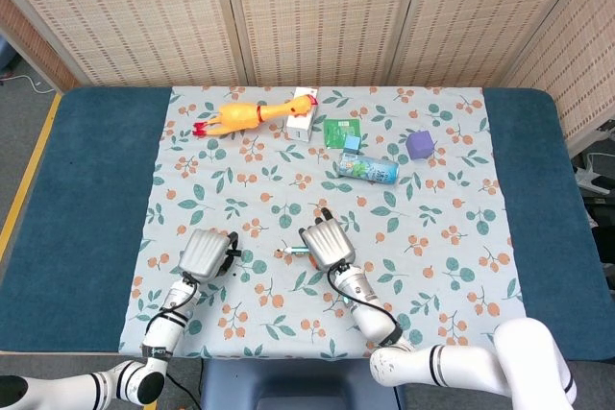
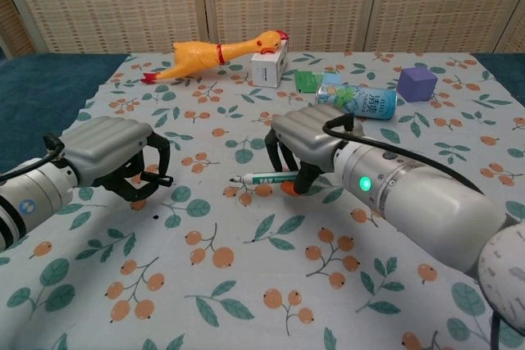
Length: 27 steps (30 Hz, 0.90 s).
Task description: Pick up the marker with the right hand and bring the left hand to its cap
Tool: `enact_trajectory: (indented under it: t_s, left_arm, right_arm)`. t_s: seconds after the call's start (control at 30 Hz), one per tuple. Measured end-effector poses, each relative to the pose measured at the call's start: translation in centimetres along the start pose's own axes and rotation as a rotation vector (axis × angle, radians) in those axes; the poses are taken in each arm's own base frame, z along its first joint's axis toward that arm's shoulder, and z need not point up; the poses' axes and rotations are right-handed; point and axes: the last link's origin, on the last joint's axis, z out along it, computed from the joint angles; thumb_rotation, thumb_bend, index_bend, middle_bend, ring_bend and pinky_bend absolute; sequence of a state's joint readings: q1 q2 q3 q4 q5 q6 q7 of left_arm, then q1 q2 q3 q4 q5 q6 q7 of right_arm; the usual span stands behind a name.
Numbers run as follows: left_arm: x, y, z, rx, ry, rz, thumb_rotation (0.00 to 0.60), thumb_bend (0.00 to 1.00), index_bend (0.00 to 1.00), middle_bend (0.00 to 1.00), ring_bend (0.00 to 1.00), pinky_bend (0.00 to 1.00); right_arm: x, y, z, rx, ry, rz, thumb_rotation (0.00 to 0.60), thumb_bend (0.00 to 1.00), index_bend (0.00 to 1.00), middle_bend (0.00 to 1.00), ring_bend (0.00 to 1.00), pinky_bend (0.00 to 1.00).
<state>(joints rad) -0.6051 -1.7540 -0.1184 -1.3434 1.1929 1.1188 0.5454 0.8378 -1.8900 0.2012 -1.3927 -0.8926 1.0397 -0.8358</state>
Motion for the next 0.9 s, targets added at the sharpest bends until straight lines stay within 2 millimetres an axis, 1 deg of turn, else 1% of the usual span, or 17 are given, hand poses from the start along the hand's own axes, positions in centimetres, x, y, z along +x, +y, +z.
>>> enact_trajectory:
  t_s: [0.1,0.13,0.17,0.2,0.23,0.33,0.47,0.5,0.57,0.6,0.63,0.67,0.7,0.73,0.8,0.83,0.9]
  left_arm:
    - [-0.4,0.1,0.0,-0.007,-0.013,0.006,0.6,0.4,0.27,1.0,0.89,1.0]
    - [-0.4,0.2,0.1,-0.006,-0.01,0.002,0.6,0.39,0.21,0.98,0.89,1.0]
    - [-0.4,0.2,0.1,-0.005,-0.008,-0.001,0.6,0.39,0.18,0.97,0.88,1.0]
    - [-0.4,0.1,0.1,-0.004,-0.006,-0.001,0.6,0.38,0.12,0.95,0.88,1.0]
    - [-0.5,0.0,0.2,-0.001,-0.006,0.005,0.6,0.37,0.07,0.92,0.87,1.0]
    - [-0.5,-0.1,0.1,0.002,-0.017,0.015,0.6,0.36,0.03,0.88,0.87,1.0]
    - [0.1,-0.1,-0.2,-0.002,0.004,-0.004,0.6,0.36,0.04,0.87,0.86,1.0]
    - [0.4,-0.1,-0.4,-0.005,0.013,-0.009,0.6,0.36,0.04,0.84,0.85,1.0]
    - [1.3,-0.3,-1.0,-0.012,0.042,-0.025,0.6,0.36,0.04,0.74,0.76,0.98]
    - [1.9,-0.6,-1.3,-0.015,0.057,-0.034,0.6,0.36,0.04,0.6,0.64,0.95]
    - [2.5,-1.1,-1.9,-0.018,0.077,-0.045,0.6,0.36,0.04,0.46,0.5,0.9]
    - [3.0,-1.6,-2.5,-0.017,0.091,-0.054,0.6,0.36,0.04,0.36,0.4,0.85]
    - [3.5,-2.3,-3.2,-0.015,0.103,-0.063,0.6,0.36,0.03,0.22,0.25,0.73]
    - [4.1,-3.4,-4.2,-0.009,0.119,-0.077,0.6,0.36,0.01,0.13,0.13,0.6]
    - [4.6,-5.2,-6.0,0.009,0.139,-0.105,0.6,0.36,0.0,0.02,0.02,0.39]
    - [4.7,-6.3,-7.4,0.023,0.153,-0.128,0.6,0.36,0.0,0.0,0.0,0.29]
    - [4.7,-8.1,-9.5,0.053,0.179,-0.17,0.6,0.36,0.0,0.0,0.0,0.19]
  right_arm:
    - [-0.4,0.3,-0.5,-0.01,-0.033,-0.005,0.6,0.37,0.32,0.45,0.24,0.16]
    - [-0.5,0.4,-0.6,-0.012,-0.04,-0.013,0.6,0.36,0.2,0.39,0.21,0.14]
    - [-0.6,0.4,-0.7,-0.013,-0.045,-0.02,0.6,0.36,0.11,0.35,0.18,0.11]
    - [-0.7,0.5,-0.8,-0.017,-0.054,-0.025,0.6,0.34,0.04,0.29,0.15,0.07]
    - [-0.8,0.6,-0.9,-0.02,-0.062,-0.029,0.6,0.33,0.01,0.25,0.13,0.04]
    - [-0.9,0.7,-1.3,-0.033,-0.097,-0.03,0.6,0.31,0.0,0.19,0.09,0.01]
    - [-0.4,1.0,-2.0,-0.037,-0.119,-0.022,0.6,0.27,0.0,0.14,0.03,0.0]
    - [-0.1,1.2,-2.2,-0.038,-0.119,-0.019,0.6,0.26,0.0,0.12,0.02,0.0]
    - [0.5,1.6,-2.7,-0.041,-0.117,-0.011,0.6,0.24,0.0,0.07,0.0,0.0]
    - [0.9,2.0,-3.2,-0.044,-0.113,-0.004,0.6,0.24,0.0,0.05,0.0,0.0]
    - [1.3,2.4,-3.7,-0.047,-0.109,0.002,0.6,0.24,0.0,0.04,0.0,0.0]
    - [1.7,2.9,-4.3,-0.051,-0.102,0.008,0.6,0.23,0.0,0.02,0.0,0.0]
    - [2.2,3.7,-5.3,-0.06,-0.089,0.012,0.6,0.23,0.0,0.01,0.0,0.0]
    - [2.7,4.5,-6.1,-0.068,-0.076,0.013,0.6,0.23,0.0,0.0,0.0,0.0]
    - [3.5,6.7,-8.5,-0.099,-0.035,0.0,0.6,0.22,0.0,0.0,0.0,0.0]
    - [3.8,7.9,-9.6,-0.119,-0.013,-0.011,0.6,0.22,0.0,0.0,0.0,0.0]
    - [3.9,10.3,-12.4,-0.168,0.041,-0.029,0.6,0.21,0.0,0.0,0.0,0.0]
